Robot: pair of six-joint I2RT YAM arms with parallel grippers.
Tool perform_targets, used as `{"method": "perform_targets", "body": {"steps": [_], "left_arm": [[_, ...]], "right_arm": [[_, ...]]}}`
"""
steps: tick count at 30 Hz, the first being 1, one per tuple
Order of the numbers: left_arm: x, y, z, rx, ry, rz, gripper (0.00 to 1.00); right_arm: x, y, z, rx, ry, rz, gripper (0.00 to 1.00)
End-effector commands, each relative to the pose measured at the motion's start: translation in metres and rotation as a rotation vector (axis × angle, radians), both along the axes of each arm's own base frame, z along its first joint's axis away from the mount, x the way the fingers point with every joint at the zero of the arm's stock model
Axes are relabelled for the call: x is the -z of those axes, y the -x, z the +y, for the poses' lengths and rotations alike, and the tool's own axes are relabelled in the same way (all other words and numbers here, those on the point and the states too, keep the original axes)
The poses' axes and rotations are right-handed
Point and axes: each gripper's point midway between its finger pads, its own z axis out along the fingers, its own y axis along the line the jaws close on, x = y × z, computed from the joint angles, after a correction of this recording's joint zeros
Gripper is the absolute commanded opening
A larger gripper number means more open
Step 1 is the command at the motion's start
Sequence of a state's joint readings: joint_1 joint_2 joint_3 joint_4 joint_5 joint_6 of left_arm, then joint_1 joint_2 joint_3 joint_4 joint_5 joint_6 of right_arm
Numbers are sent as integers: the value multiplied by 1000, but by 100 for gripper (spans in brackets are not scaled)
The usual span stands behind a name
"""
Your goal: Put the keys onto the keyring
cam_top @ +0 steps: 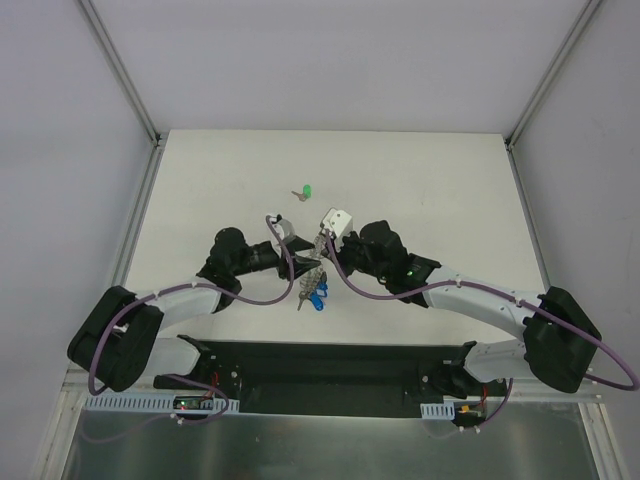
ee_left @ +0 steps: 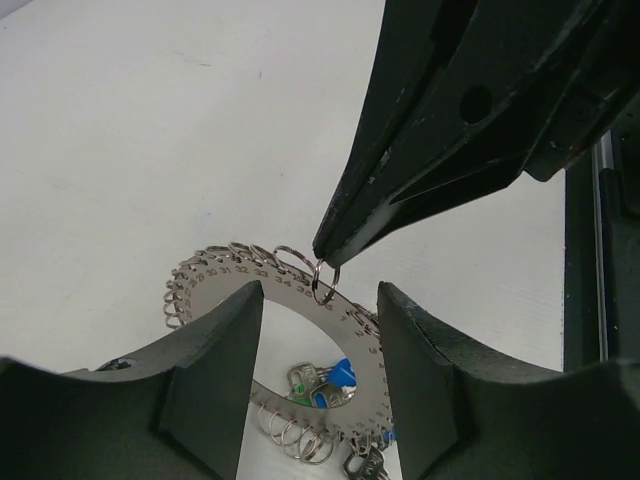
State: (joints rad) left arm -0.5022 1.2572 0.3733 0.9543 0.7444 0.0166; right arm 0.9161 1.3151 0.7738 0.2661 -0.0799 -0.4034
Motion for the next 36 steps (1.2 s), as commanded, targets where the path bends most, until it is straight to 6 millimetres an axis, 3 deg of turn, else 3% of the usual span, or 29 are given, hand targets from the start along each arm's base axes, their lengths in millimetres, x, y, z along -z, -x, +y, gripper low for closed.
{"method": "perform_targets", "body": {"steps": [1,7,11,18,28,32,33,34,36], "left_arm": [[-15,-2,-11,95,22,-69,43],[-16,0,-17,177,21,-21,23],[-14,2,-18,192,9,1,0],[-20,2,-12,157,-23,-4,0],[-37,-3,-1,70,-147,-20,0],[-39,-9,7,-22,-298,35,0],[-52,-13,7,-41,-317,21,0],[-43,-5,12,-46,-375,76,0],[-51,-15,21,-122,-433,77,0]], "right_arm": [[-40,-2,16,-33,-112,-62,1],[-41,-2,16,-34,-108,-67,1],[-41,-2,15,-31,-107,-67,1],[-47,-3,3,25,-126,-65,1],[-68,-2,-34,109,-188,-39,46],[-72,-5,-51,140,-219,-37,53],[-73,-6,-54,144,-225,-37,55],[-75,-6,-58,150,-234,-44,56],[-79,-7,-60,159,-249,-53,62]]}}
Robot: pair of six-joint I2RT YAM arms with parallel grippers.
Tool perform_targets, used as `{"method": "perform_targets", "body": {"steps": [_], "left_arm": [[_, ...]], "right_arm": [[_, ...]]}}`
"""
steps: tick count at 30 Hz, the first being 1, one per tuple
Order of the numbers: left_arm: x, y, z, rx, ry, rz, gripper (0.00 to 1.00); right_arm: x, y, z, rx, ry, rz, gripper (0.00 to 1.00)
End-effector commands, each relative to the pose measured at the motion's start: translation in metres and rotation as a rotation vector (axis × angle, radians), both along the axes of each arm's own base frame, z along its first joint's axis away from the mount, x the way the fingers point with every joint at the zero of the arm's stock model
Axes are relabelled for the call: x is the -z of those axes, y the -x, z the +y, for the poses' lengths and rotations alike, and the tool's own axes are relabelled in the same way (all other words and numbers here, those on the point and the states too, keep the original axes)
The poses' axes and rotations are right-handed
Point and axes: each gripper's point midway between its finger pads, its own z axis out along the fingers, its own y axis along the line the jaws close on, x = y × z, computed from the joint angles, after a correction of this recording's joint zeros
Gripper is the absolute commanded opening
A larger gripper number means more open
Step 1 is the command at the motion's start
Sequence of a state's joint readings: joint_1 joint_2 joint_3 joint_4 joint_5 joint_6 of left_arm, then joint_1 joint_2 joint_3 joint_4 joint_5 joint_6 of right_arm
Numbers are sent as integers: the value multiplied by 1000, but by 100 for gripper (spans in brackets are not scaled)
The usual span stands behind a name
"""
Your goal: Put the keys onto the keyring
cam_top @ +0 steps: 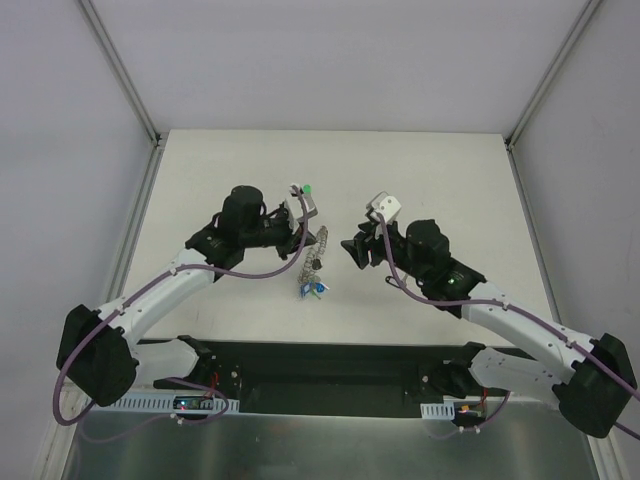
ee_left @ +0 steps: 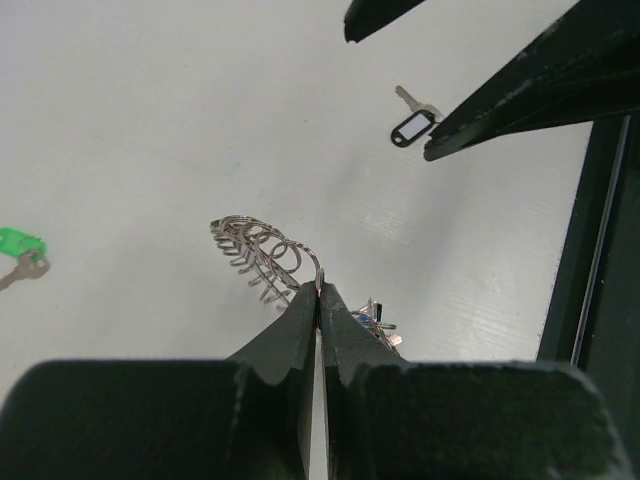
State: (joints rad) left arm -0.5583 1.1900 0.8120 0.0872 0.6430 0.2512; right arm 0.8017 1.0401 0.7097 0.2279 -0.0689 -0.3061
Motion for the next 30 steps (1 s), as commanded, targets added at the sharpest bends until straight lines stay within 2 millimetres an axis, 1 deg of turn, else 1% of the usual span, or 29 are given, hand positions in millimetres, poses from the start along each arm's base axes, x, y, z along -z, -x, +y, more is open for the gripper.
{"method": "perform_targets", "body": {"steps": [1,2,3,4,5,7,8,10,11,12,13,14,15,16,18,19,20,21,22,23,24,25,26,27,28,29,30], "left_arm": [[1,-1,32,-138,-235,34,0],[-4,-13,42,-212,-290,10,0],[-2,-14,47,-238,-336,12,0],[9,-5,49,-221,-402,42,0],[10,-9,55,-244,-453,4,0],[17,-7,57,-235,-496,-11,0],[18,-5,58,-231,-506,-5,0],[10,-2,57,-212,-483,-16,0],[9,-3,60,-216,-492,-36,0],[8,-12,71,-272,-538,-72,0],[12,-16,77,-297,-578,-82,0],[10,-21,83,-318,-610,-98,0],[13,-19,88,-320,-639,-83,0],[12,-15,83,-292,-618,-71,0],[9,-3,70,-214,-554,-57,0],[2,9,59,-140,-489,-56,0],[5,15,58,-105,-482,-61,0],[3,18,56,-85,-465,-71,0],[-1,23,55,-61,-445,-87,0],[3,30,53,-14,-437,-91,0],[3,34,51,11,-421,-97,0],[-3,38,49,27,-391,-120,0],[0,47,45,78,-361,-117,0],[-1,50,43,95,-341,-124,0],[-5,53,42,111,-316,-137,0],[-4,57,38,141,-297,-145,0],[-4,59,38,150,-292,-148,0]], "right_arm": [[-16,1,-7,12,-74,-24,63],[-16,0,-8,28,-81,-23,66],[-16,-1,-10,38,-87,-25,68],[-15,-3,-10,48,-94,-24,69],[-14,-5,-10,60,-98,-20,70],[-14,-6,-8,62,-106,-11,72],[-13,-5,-4,40,-107,-2,73],[-16,-3,0,18,-116,3,77],[-17,0,3,1,-120,8,80],[-17,-1,4,-2,-119,9,85],[-14,-1,4,-4,-108,24,88],[-21,0,8,-17,-112,25,92],[-16,0,11,-28,-93,46,92],[-12,2,12,-40,-75,63,91],[-13,4,17,-74,-82,67,88],[-12,2,21,-82,-85,65,88],[-12,3,25,-97,-89,68,87],[-14,2,27,-103,-93,66,86],[-9,1,31,-116,-84,79,85],[-10,6,36,-157,-89,84,82],[-9,7,40,-180,-88,88,81],[-12,9,44,-204,-102,78,80],[-7,9,48,-222,-99,82,77],[-11,13,54,-266,-115,67,74],[-9,16,56,-288,-116,68,73],[-9,21,61,-332,-119,71,68],[-11,22,64,-355,-127,63,65]]}}
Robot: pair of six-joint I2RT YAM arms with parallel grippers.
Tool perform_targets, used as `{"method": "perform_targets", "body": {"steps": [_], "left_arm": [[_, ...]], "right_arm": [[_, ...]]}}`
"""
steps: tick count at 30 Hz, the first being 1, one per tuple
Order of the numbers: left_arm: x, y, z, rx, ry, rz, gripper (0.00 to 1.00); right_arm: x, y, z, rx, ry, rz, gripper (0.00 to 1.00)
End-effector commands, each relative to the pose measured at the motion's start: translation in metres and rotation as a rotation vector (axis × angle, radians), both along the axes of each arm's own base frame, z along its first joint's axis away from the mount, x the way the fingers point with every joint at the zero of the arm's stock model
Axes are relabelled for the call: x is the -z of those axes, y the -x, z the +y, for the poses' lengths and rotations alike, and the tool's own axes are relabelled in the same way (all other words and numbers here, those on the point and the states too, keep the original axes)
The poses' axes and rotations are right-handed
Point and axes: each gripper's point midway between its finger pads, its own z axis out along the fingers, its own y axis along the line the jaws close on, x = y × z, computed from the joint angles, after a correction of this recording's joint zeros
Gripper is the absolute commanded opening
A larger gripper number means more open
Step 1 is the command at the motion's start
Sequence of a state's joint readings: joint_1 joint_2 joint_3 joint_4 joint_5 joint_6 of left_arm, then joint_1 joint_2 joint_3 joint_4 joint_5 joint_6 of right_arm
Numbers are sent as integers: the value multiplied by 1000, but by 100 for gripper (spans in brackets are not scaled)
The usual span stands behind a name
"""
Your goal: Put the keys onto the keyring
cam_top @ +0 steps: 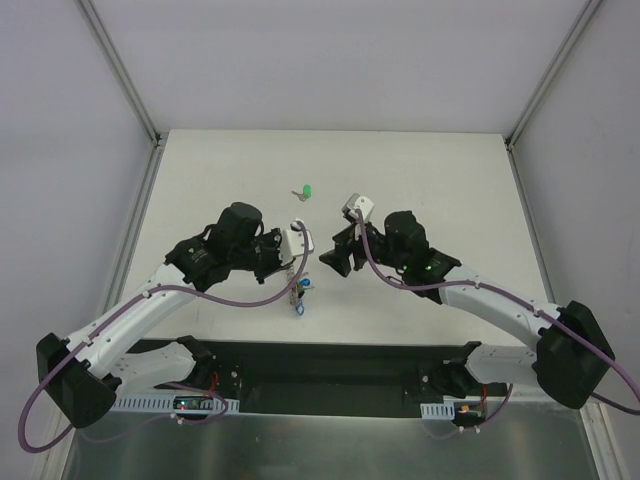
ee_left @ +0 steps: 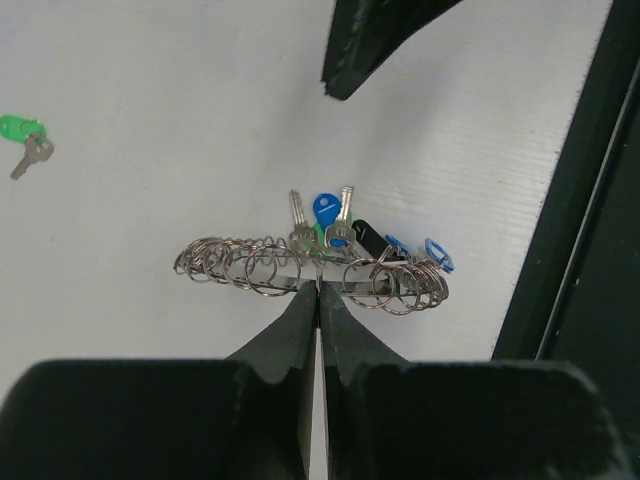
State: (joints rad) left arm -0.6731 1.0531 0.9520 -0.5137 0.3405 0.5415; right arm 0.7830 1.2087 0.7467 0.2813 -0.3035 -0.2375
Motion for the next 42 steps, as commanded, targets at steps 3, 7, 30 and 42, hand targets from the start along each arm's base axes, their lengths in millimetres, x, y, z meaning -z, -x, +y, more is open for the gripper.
{"method": "perform_targets", "body": {"steps": [3,7,30,42], "left_arm": [[-19,18,-21,177,137,-44,0],[-23,22,-25,200,166,-38,0],[-26,21,-28,199,197,-49,0],[-34,28,-33,243,249,-68,0]], "right_arm": [[-42,20,32,-229,-131,-90,58],[-41,34,43,-309,-127,-96,50],[-24,58,67,-468,-82,-73,32],[-19,56,74,-483,-74,-64,24]]}}
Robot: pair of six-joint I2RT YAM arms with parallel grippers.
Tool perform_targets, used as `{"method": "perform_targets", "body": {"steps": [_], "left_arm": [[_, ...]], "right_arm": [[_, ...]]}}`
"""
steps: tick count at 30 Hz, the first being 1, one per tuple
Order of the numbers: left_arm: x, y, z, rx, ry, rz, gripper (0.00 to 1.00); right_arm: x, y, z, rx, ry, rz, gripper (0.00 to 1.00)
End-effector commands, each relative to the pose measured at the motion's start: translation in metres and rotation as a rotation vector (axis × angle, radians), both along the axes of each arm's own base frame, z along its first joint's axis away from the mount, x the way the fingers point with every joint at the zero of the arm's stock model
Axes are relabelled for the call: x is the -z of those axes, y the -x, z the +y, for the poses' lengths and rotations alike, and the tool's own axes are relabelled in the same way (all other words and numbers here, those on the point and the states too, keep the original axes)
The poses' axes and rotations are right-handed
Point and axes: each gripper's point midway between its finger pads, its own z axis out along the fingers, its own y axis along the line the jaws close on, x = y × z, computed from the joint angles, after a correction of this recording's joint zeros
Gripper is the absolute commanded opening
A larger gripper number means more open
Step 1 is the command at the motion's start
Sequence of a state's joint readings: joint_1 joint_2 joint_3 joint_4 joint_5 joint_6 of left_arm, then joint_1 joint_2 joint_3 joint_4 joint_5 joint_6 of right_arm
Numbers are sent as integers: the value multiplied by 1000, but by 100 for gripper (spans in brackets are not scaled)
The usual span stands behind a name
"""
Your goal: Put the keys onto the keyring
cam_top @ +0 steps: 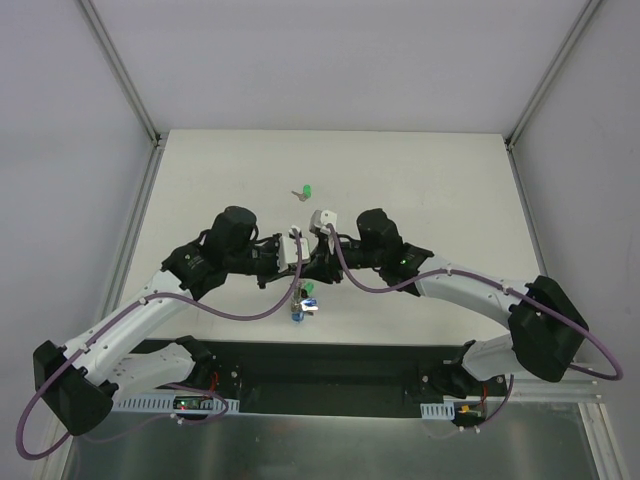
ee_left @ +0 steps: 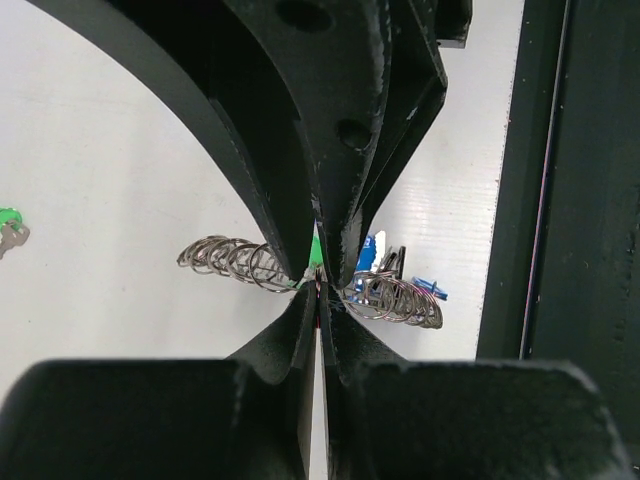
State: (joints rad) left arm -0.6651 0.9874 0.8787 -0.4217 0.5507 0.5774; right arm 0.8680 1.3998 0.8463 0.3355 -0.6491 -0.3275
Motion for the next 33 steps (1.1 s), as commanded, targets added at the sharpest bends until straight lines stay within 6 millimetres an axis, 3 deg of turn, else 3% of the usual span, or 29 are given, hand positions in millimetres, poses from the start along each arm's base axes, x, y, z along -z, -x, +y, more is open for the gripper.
{"method": "perform_targets", "body": {"steps": [1,5,10,13,18,19,26,27,29,30,31,32,33], "left_arm": [[-23,4,-13,72,106,-54,0],[-24,11,-18,118,128,-28,0],[-25,16,-19,140,138,-18,0],[-23,11,-16,112,124,-33,1],[-26,2,-9,44,132,-69,15],[-26,0,-8,24,131,-76,22],[-46,-4,3,-131,265,-125,42],[-35,-2,4,-162,282,-89,43],[-51,-9,4,-210,377,-140,45],[-36,-8,4,-243,398,-87,45],[-34,-9,5,-265,427,-82,45],[-52,-12,3,-268,516,-138,45],[-32,-13,6,-311,529,-94,45]], "right_arm": [[-28,-2,12,-42,-69,-74,23],[-34,-1,13,-50,-81,-88,22],[-34,-2,13,-47,-81,-96,1],[-33,-2,10,-34,-78,-104,1],[-32,-5,3,7,-71,-115,1],[-35,-6,2,13,-77,-122,1],[-32,-5,-2,20,-72,-132,1],[-33,-5,-2,19,-73,-135,1],[-33,-4,-4,20,-74,-139,1],[-34,-4,-4,22,-76,-141,1],[-32,-4,-5,22,-74,-139,1],[-35,-5,-6,26,-79,-144,2],[-33,-4,-7,27,-77,-141,1]]}}
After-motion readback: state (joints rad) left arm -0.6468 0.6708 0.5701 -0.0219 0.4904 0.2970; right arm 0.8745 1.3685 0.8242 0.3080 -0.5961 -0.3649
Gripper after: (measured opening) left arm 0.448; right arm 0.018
